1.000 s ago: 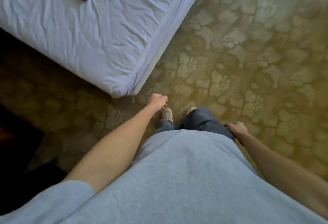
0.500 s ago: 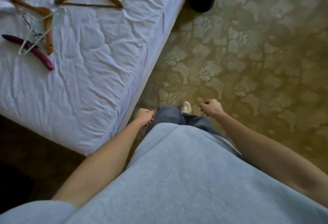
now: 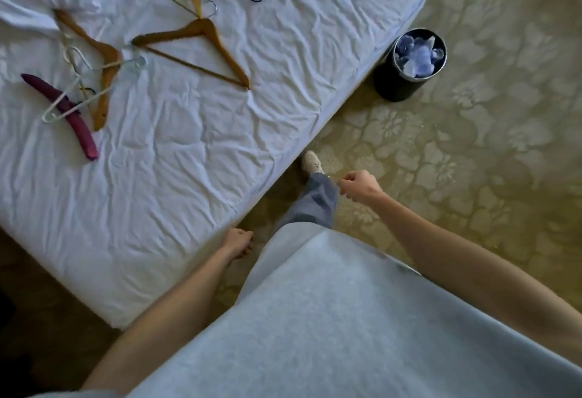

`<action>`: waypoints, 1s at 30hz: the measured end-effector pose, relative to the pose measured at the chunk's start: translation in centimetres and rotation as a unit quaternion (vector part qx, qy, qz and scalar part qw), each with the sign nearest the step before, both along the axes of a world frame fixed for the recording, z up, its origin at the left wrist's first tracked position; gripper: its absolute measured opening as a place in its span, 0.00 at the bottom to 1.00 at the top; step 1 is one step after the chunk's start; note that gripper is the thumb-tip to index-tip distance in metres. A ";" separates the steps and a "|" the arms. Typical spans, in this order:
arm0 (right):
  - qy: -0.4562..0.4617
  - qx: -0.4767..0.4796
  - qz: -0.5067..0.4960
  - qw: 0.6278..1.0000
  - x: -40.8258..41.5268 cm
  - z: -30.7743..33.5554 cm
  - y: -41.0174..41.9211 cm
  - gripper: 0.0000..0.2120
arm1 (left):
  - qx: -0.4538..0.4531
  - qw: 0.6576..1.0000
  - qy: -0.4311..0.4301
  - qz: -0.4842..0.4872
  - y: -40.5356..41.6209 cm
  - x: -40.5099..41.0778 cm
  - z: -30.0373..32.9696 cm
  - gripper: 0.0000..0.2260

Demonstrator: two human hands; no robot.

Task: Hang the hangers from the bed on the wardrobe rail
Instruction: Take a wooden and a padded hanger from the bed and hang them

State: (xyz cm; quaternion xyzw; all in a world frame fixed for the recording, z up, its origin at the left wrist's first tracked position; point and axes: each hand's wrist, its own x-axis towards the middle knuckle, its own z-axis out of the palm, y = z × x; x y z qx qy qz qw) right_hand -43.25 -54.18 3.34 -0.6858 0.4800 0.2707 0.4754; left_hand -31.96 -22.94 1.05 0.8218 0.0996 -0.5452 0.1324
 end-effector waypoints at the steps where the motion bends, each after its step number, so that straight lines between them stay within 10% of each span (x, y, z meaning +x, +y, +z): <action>1: 0.016 -0.003 0.008 1.000 0.8 0.0 -2.0 0.11 | -0.001 1.000 0.002 0.008 -2.1 1.4 0.0 0.13; 16: 0.134 -0.036 0.073 0.988 12.6 -0.8 -29.6 0.12 | -0.167 0.982 -0.057 0.067 -38.8 23.6 5.0 0.09; 30: -0.050 -0.049 0.320 0.945 49.0 -4.8 -38.0 0.10 | 0.017 0.930 -0.121 0.346 -40.9 35.8 -4.7 0.12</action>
